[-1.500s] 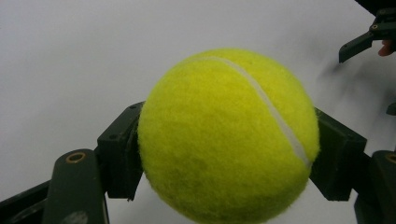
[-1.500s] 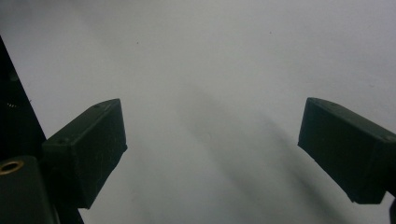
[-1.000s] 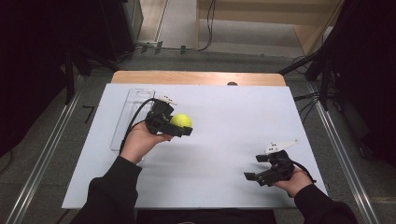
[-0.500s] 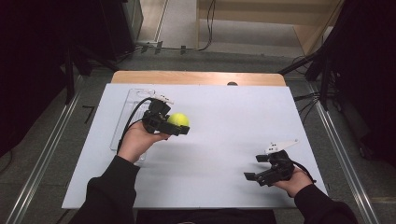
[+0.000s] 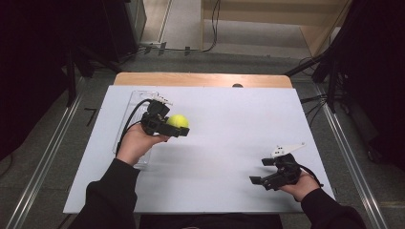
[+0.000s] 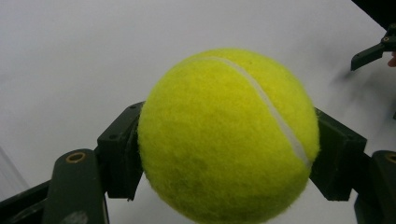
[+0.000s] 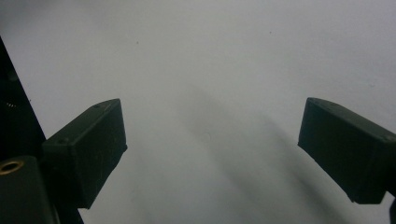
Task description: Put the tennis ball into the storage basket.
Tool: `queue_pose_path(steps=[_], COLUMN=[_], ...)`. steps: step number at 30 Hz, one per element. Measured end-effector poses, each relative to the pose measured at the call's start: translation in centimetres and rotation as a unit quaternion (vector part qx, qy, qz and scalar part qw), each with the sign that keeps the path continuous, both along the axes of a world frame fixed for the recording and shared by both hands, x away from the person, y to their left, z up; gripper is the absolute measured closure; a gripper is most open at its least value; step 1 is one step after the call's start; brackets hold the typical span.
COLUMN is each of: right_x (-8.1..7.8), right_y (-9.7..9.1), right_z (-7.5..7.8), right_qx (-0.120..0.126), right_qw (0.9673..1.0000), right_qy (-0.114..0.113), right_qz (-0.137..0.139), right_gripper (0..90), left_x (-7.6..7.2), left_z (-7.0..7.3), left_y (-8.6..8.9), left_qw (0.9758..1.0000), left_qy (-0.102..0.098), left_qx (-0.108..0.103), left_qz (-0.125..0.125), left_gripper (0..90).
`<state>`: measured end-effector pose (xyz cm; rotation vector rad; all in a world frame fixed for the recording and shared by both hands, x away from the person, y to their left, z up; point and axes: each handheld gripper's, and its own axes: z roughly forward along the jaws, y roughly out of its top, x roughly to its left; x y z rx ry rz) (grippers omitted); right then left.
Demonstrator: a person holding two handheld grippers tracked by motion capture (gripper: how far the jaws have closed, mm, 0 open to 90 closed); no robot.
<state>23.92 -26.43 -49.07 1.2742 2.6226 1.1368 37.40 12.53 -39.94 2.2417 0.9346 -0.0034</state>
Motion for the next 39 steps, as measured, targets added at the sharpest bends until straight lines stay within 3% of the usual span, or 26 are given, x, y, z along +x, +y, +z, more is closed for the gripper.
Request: queue_pose_path(steps=[21, 39], right_x=[0.0, 0.0], right_y=[0.0, 0.0], right_z=[0.0, 0.0], right_qx=[0.000, 0.000], right_qw=[1.0000, 1.0000], right_qy=[0.000, 0.000], right_qz=[0.000, 0.001], right_gripper=[5.8, 5.8], left_x=[0.7, 1.0], left_z=[0.1, 0.7], left_y=[2.1, 3.8], left_qw=[0.9996, 0.9990], left_qy=[-0.001, 0.001], left_qx=[0.010, 0.002], left_qz=[0.026, 0.044], left_gripper=[26.1, 26.1])
